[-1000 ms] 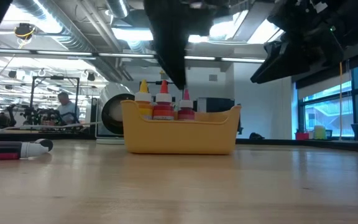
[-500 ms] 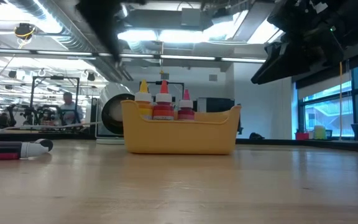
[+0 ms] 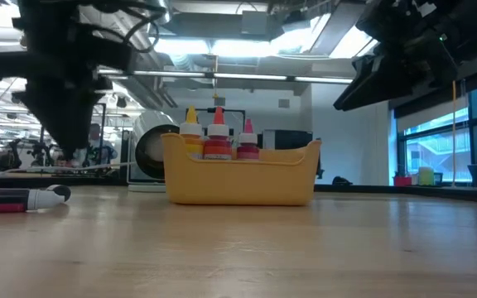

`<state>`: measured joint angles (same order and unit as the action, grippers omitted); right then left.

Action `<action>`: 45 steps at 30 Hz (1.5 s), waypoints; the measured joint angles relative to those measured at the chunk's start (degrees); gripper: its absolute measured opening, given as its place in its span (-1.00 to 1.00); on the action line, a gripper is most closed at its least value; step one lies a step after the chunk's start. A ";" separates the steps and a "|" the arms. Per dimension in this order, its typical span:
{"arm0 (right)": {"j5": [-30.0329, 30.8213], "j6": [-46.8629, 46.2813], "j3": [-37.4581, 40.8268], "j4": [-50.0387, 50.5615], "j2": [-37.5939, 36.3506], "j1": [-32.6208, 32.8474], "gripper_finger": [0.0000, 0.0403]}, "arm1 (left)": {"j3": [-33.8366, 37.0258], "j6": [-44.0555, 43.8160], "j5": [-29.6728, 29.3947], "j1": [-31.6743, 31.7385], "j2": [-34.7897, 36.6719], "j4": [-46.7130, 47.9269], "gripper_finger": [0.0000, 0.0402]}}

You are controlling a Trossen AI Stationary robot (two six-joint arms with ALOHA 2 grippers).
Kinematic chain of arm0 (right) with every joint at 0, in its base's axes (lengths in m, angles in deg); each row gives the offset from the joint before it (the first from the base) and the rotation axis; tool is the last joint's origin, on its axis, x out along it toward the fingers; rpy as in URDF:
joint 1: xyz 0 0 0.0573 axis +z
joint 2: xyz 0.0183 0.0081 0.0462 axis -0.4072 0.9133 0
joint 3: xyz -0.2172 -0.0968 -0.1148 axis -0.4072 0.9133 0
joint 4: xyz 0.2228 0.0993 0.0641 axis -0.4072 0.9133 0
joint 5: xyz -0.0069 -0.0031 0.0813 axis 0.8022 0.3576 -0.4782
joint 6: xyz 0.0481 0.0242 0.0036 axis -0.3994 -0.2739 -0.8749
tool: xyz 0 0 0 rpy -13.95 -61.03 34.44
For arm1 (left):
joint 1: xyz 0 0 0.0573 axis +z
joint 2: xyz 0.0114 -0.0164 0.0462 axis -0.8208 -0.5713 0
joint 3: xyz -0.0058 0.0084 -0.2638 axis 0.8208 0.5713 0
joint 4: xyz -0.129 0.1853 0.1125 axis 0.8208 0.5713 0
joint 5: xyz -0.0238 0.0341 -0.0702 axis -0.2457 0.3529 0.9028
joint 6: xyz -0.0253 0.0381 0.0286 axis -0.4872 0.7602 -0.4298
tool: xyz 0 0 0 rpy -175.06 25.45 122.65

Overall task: Pick & Place food coloring
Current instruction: Put the small black ink bottle into the yellow bin

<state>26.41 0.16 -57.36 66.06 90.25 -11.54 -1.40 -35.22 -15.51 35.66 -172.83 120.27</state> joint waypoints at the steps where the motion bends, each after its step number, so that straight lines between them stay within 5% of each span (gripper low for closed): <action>1: 0.00 0.02 0.00 -0.02 0.00 0.02 -0.36 | 0.64 0.69 0.70 0.03 -0.10 -1.39 -0.23; 20: 0.00 0.06 0.00 0.00 0.00 0.00 -0.36 | 2.25 21.53 5.64 0.03 -0.15 -7.26 -0.20; 45: 0.00 0.24 0.00 0.02 0.00 0.02 -0.36 | 2.25 26.65 8.66 0.19 -1.83 -7.49 -0.23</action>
<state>26.41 0.40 -57.36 66.08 90.25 -11.51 0.85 -8.58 -6.84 35.85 -174.66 112.78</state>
